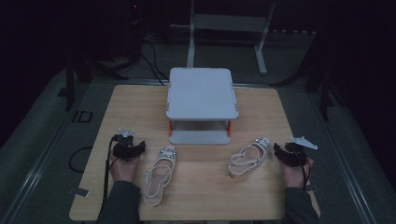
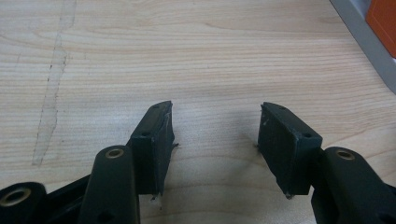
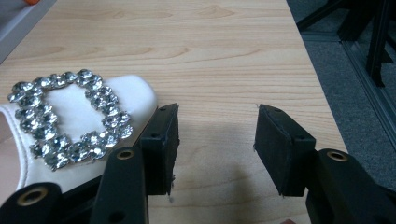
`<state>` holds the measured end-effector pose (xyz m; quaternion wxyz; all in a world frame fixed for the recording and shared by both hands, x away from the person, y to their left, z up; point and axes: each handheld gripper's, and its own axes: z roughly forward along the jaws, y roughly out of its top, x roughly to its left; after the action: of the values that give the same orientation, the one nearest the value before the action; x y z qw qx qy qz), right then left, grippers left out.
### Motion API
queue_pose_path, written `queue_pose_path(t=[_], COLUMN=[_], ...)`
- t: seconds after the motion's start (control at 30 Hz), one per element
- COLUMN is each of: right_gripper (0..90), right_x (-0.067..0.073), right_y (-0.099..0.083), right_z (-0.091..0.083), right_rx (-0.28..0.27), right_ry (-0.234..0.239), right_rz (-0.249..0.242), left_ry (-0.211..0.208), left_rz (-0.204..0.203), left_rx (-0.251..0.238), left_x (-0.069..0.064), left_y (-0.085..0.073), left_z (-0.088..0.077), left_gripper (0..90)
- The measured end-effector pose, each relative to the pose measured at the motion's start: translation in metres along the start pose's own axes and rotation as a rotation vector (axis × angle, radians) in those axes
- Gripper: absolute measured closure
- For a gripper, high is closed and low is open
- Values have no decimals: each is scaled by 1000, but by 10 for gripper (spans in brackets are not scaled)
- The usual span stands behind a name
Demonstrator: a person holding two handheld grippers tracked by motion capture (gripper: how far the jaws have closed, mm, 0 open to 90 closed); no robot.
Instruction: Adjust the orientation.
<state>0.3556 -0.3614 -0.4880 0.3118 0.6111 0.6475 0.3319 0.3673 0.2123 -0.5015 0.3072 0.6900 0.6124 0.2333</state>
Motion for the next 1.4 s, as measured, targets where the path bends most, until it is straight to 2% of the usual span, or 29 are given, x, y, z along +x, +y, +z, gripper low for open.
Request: queue_pose_path(t=[0.13,0.37,0.57,0.73,1.03,1.27,1.4], right_gripper=[486,475,473,473,468,466,464], right_x=[1,4,2,1,3,1,1], right_y=[1,0,0,0,0,0,0], right_z=[-1,0,0,-1,-1,-1,-1], right_rx=[-9,-3,2,0,4,2,4], right_ry=[3,1,-4,-7,-8,-9,-10], right_rz=[-10,-27,-30,-26,-37,-26,-24], left_ry=[-20,-30,-90,-149,-255,-302,-300], left_rz=[7,16,28,42,106,147,179], left_rx=[-3,-39,-71,-73,-45,-16,24], left_x=[-1,-2,-7,-14,-34,-49,-55], left_y=[0,2,3,1,-10,-16,-20], left_z=[-4,-18,-34,-48,-70,-74,-68], left_gripper=[463,472,489,496,506,506,517])
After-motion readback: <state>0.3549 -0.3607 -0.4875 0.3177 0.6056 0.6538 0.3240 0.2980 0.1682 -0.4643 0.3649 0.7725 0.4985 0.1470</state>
